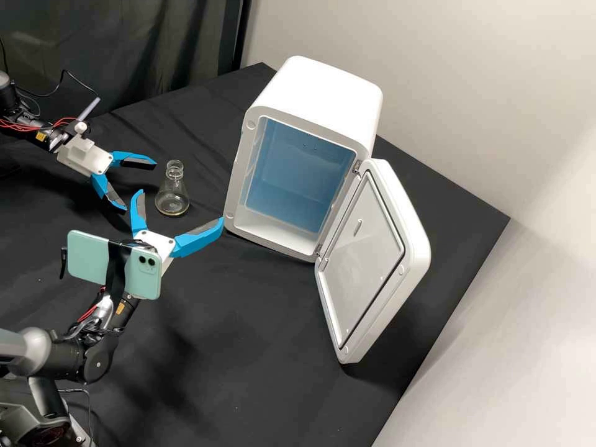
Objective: Place the flask in the incubator
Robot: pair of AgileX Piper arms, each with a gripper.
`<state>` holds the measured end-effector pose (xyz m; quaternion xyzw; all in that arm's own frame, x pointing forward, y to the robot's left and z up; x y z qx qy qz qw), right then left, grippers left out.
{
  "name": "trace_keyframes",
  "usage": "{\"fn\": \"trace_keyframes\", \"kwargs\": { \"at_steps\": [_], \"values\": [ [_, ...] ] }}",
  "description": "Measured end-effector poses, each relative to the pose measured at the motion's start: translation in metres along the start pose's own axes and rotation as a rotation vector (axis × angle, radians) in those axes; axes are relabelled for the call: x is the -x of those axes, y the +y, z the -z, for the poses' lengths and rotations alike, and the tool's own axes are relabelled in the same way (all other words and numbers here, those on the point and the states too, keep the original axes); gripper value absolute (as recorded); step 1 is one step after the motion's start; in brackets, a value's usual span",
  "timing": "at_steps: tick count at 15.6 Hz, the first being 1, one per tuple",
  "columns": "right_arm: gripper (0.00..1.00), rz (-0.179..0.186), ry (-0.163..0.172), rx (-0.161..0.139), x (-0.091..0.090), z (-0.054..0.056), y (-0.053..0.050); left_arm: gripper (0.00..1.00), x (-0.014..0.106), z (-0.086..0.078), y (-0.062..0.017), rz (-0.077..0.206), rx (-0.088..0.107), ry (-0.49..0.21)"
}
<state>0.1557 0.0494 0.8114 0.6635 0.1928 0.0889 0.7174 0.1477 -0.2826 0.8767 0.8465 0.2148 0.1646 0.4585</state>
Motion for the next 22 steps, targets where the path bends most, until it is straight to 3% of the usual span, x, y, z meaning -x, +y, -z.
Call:
{"fn": "trace_keyframes", "kwargs": {
  "at_steps": [3,6,11,14,19,22],
  "values": [
    [1.0,0.078,-0.039,-0.027,-0.009,-0.01,-0.015,1.0,-0.001,-0.004,0.0017,-0.005,-0.01,-0.016],
    [1.0,0.117,-0.065,-0.042,-0.012,-0.017,-0.023,1.0,-0.002,-0.007,0.002,-0.006,-0.012,-0.025],
    [1.0,0.135,-0.099,-0.02,-0.015,-0.022,-0.03,1.0,-0.002,-0.01,0.0032,-0.01,-0.02,-0.039],
    [1.0,0.154,-0.119,-0.024,-0.016,-0.026,-0.033,1.0,-0.002,-0.01,0.0042,-0.014,-0.023,-0.039],
    [1.0,0.169,-0.116,0.002,-0.018,-0.025,-0.038,1.0,-0.002,-0.011,0.004,-0.012,-0.024,-0.041],
    [1.0,0.163,-0.119,-0.003,-0.019,-0.025,-0.038,1.0,-0.003,-0.012,0.004,-0.011,-0.025,-0.046]
  ]
}}
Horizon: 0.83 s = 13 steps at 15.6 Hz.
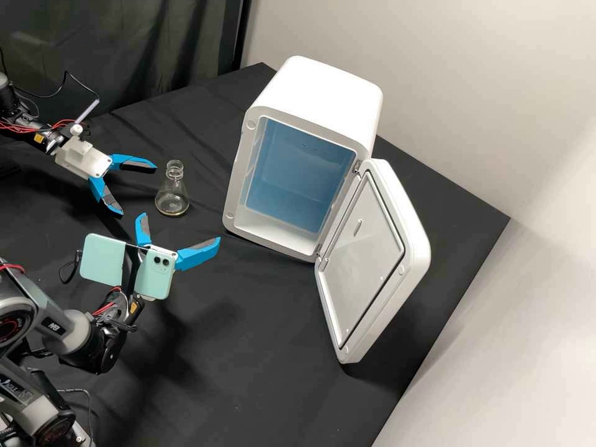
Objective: Place the flask in the incubator
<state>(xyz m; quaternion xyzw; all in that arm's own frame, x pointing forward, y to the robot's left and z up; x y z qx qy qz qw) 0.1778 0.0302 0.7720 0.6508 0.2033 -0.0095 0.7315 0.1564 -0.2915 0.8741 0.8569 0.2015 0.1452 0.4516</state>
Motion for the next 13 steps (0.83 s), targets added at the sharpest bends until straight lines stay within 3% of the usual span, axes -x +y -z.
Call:
{"fn": "trace_keyframes", "kwargs": {
  "at_steps": [5,8,10,12,13],
  "values": [
    [1.0,-0.01,0.033,0.001,-0.007,0.007,0.002,1.0,0.0,0.0,0.0,0.0,-0.001,-0.002],
    [1.0,-0.004,0.03,-0.006,-0.011,0.006,0.001,1.0,-0.001,0.0,0.0005,-0.004,0.008,0.012],
    [1.0,-0.004,0.03,-0.006,-0.011,0.006,0.001,1.0,-0.004,0.003,0.0043,-0.024,0.014,0.038],
    [1.0,-0.004,0.03,-0.006,-0.011,0.006,0.001,1.0,-0.01,0.012,0.0086,-0.046,-0.003,0.09],
    [1.0,-0.004,0.03,-0.006,-0.011,0.006,0.001,1.0,-0.014,0.017,0.0098,-0.053,-0.002,0.119]
  ]
}}
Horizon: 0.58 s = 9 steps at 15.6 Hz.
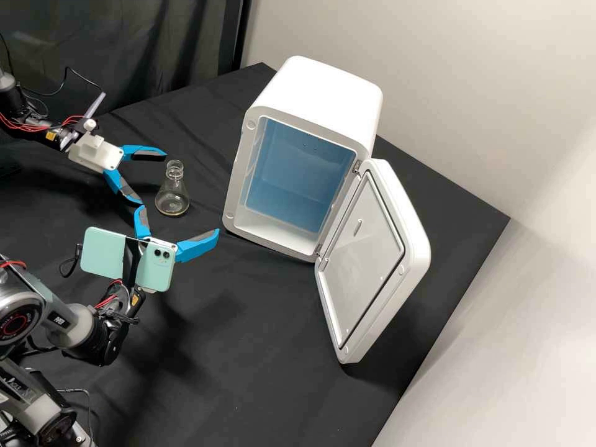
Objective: Place the flask in the incubator
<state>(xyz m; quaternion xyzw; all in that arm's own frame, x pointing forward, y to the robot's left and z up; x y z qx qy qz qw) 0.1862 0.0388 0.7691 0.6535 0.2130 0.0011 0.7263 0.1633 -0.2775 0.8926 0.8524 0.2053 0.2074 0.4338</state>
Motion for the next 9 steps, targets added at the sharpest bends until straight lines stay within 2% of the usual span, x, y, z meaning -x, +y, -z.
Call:
{"fn": "trace_keyframes", "kwargs": {
  "at_steps": [1,4,5,9],
  "values": [
    [1.0,-0.001,-0.001,0.0,0.0001,-0.0003,0.0002,1.0,-0.0027,0.0034,0.0002,-0.004,-0.006,0.024],
    [1.0,-0.001,-0.001,0.0,0.0001,-0.0003,0.0002,1.0,-0.0093,0.0105,-0.0008,-0.005,-0.002,0.067],
    [1.0,-0.001,-0.001,0.0,0.0001,-0.0003,0.0002,1.0,-0.0099,0.0118,-0.0006,-0.007,-0.009,0.078],
    [1.0,-0.001,-0.001,0.0,0.0001,-0.0003,0.0002,1.0,-0.0102,0.0124,-0.0015,-0.004,-0.008,0.083]
  ]
}}
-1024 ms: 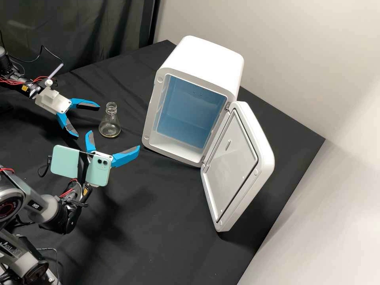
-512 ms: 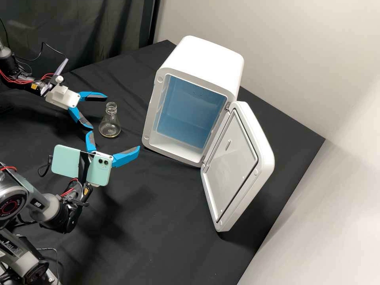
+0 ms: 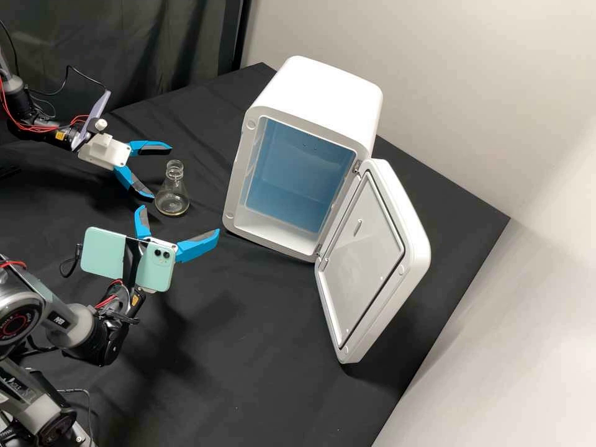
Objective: Place the flask in the incubator
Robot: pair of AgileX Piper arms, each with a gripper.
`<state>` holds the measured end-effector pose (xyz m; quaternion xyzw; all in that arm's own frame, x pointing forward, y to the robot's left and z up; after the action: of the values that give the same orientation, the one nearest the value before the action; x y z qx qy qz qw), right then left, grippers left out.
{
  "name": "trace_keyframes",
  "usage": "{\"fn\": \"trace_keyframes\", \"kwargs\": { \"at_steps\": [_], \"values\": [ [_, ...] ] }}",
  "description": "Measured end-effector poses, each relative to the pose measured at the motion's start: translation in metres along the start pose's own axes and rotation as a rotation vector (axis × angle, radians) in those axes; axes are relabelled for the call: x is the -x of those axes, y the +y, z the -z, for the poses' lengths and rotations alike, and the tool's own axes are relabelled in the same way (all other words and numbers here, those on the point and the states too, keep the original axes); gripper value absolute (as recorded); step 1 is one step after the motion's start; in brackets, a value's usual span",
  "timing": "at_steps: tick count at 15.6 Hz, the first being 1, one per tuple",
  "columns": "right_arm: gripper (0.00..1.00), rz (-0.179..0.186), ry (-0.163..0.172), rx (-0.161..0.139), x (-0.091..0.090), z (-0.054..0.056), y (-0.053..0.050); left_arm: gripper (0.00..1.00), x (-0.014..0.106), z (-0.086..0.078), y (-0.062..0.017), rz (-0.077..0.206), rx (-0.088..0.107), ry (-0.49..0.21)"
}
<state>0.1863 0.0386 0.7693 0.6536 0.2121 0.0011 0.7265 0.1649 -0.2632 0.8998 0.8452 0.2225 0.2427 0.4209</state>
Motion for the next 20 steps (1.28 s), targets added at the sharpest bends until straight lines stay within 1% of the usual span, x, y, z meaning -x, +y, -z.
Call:
{"fn": "trace_keyframes", "kwargs": {
  "at_steps": [7,12,14,15,16,20],
  "values": [
    [1.0,0.0,0.0,0.001,0.0,0.0,0.0,1.0,0.0,0.0,-0.0004,0.002,0.001,0.0],
    [1.0,0.012,-0.01,-0.005,-0.001,-0.002,-0.002,1.0,0.0,0.0,-0.002,0.008,0.002,0.0],
    [1.0,0.014,-0.011,-0.002,-0.001,-0.002,-0.003,1.0,0.0,0.0,-0.002,0.008,0.002,0.0],
    [1.0,0.01,-0.003,0.012,-0.003,-0.001,-0.001,1.0,0.0,0.0,-0.002,0.008,0.002,0.0],
    [1.0,0.002,-0.002,0.017,-0.005,-0.001,0.0,1.0,0.0,0.0,-0.002,0.008,0.002,0.0],
    [1.0,-0.027,0.004,0.022,-0.011,0.0,0.007,1.0,0.0,0.0,-0.002,0.008,0.002,0.0]
  ]
}}
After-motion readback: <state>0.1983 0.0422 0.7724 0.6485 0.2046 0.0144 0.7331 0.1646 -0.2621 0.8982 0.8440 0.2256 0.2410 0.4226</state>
